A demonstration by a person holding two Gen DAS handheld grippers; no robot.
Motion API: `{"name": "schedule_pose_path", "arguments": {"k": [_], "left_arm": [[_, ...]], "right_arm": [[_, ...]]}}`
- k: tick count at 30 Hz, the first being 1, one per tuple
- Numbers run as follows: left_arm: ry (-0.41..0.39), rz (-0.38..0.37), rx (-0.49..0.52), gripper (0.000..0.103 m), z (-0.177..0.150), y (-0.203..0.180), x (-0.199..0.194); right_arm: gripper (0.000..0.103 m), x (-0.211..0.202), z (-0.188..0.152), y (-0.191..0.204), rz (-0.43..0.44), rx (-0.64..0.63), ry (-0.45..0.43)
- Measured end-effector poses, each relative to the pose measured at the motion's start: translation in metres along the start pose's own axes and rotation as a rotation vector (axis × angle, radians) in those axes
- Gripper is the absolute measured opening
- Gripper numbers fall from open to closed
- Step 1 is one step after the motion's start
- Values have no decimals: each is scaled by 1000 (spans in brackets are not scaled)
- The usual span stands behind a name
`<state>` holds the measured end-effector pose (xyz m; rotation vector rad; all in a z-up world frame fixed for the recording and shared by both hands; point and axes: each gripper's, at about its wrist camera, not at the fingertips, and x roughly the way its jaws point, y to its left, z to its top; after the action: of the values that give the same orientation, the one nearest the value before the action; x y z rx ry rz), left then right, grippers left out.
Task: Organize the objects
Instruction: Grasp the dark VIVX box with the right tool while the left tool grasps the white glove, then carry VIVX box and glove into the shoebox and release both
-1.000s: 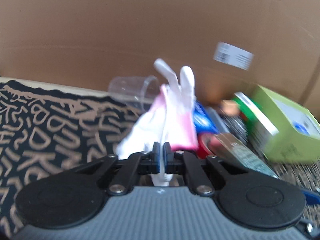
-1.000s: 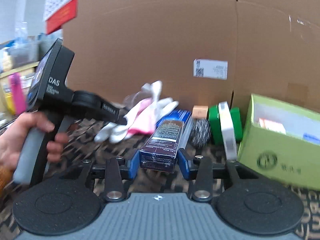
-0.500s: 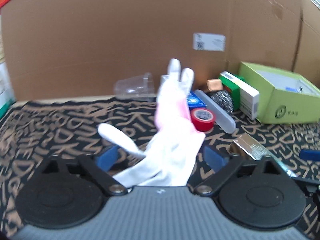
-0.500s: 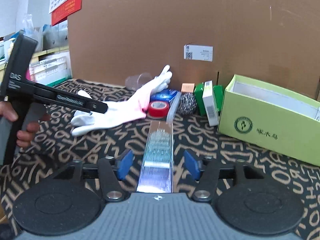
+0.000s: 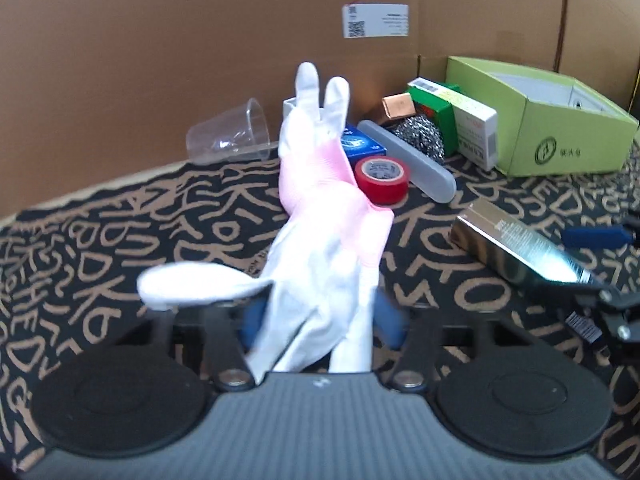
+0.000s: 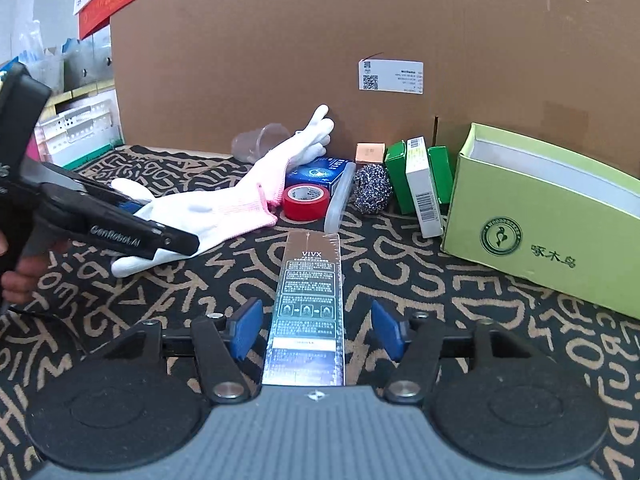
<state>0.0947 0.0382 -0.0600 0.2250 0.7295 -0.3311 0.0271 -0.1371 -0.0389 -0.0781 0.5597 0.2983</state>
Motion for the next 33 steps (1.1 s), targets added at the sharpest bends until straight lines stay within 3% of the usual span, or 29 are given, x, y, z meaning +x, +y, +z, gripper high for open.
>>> {"name": "schedule_pose_path", "arguments": {"k": [2,3,5,6,8,17,25,29,33], "left_arm": [[-6,17,9,69,1,-4,3],[-1,7,5,51,1,-5,5],[13,-43,-22,31,3,-3,7],[17,-53,-29,23,4,-4,6],[12,-57,-21,19,5,-8,2],[-93,-126,8,18,25,-41,-42],[-222,-261,35,18,82,-88,-58],[-238,-329,48,18,116,-120,-48],[-244,-350,69,18,147,-157,-27]], "right_arm": [[64,7,2,1,-9,-3,5],[64,10,2,1,-12,-3,8],[62,16,2,1,-25,4,23],[56,19,2,0,-23,13,37],[43,18,2,-3,7,33,37],[43,-12,1,-17,43,97,-25],[43,-64,21,-64,-90,118,-163],[43,-78,30,-94,-188,126,-204],[43,-82,39,-130,-293,132,-226]]}}
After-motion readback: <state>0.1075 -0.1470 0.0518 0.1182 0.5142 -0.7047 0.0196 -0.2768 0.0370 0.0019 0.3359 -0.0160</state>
